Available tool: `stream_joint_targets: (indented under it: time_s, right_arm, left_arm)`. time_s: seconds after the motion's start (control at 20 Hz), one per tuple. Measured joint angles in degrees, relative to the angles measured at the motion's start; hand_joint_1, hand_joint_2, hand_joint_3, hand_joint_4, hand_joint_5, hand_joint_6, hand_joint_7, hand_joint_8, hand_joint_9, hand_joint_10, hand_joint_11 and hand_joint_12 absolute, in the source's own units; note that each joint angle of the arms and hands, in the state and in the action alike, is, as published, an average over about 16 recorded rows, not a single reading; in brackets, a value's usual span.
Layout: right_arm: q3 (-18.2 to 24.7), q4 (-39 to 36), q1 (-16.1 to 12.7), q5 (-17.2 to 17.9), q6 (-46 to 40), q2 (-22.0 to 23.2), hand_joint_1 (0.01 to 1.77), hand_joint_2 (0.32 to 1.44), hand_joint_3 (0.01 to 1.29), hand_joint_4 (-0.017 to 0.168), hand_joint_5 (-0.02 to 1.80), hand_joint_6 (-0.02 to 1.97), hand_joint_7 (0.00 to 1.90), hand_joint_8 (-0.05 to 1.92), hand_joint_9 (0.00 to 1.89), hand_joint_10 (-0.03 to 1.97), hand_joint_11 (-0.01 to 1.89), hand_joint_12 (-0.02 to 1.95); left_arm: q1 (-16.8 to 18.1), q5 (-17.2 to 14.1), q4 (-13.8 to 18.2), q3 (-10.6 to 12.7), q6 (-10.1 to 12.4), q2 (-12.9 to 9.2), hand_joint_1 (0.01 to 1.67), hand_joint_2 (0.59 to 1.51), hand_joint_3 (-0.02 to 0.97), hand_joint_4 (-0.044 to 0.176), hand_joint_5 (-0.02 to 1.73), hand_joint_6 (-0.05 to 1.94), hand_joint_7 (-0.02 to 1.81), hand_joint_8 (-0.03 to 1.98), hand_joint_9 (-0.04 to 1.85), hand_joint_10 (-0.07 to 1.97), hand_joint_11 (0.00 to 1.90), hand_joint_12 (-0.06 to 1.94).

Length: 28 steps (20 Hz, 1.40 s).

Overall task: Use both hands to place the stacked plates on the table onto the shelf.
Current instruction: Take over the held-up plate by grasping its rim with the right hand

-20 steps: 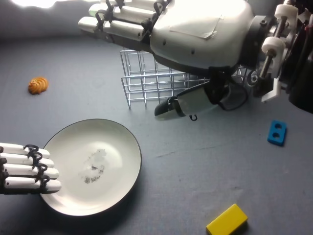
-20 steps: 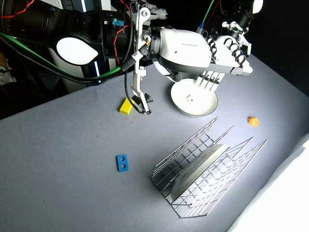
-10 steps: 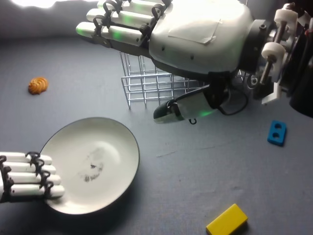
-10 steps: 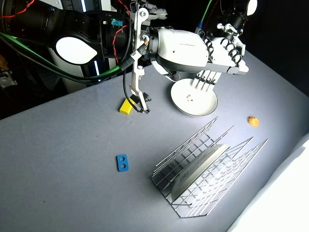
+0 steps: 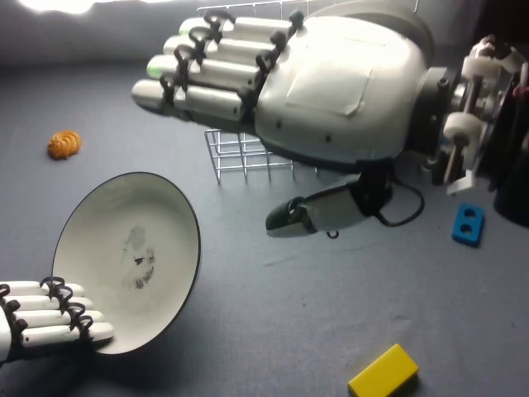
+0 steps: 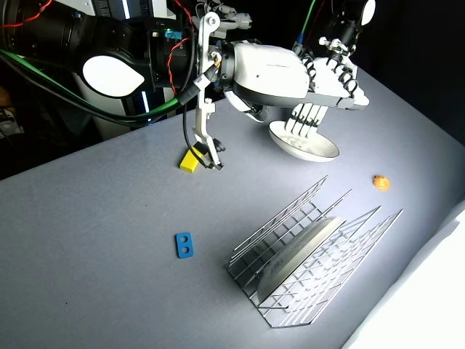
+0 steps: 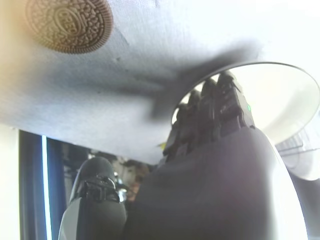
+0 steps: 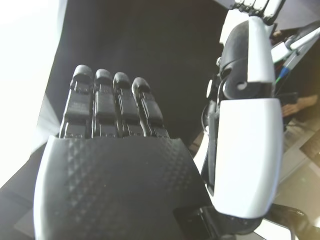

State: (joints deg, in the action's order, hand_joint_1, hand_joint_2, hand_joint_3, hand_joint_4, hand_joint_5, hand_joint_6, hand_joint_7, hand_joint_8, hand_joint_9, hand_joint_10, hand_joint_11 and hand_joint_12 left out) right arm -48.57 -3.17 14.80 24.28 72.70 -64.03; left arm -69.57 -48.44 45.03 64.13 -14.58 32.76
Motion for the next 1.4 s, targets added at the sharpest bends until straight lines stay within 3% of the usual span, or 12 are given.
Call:
stream_joint_targets:
  time_s: [0.4,0.95,1.4]
  right_arm:
    - [-3.2,-6.3,3.4,0.3,3.3,-6.3,1.00,0.89,0.01,0.003,0.02,0.02,0.01,0.02,0.02,-0.01,0.02,0.02]
    - [-12.7,-14.4,6.1,-2.1,6.6,-16.9,1.09,0.89,0.01,0.003,0.02,0.02,0.01,0.02,0.02,-0.01,0.02,0.02]
    - [-19.1,-16.0,7.9,-3.1,8.6,-22.9,1.10,0.93,0.01,0.003,0.02,0.02,0.02,0.02,0.03,-0.01,0.03,0.06]
  left_arm:
    - [-1.1,0.2,-2.1,-1.3,-0.3,-0.1,0.01,1.159,0.015,-0.009,-0.01,-0.02,0.02,0.00,0.01,-0.02,0.01,-0.02]
    - [-1.7,-0.2,-3.2,-1.4,-0.4,0.0,0.01,1.162,0.015,-0.009,-0.01,-0.02,0.02,0.00,0.01,-0.02,0.01,-0.02]
    - [-2.6,-0.9,-4.7,-1.5,-0.5,0.3,0.01,1.166,0.015,-0.009,-0.01,-0.02,0.02,0.00,0.01,-0.02,0.01,-0.02]
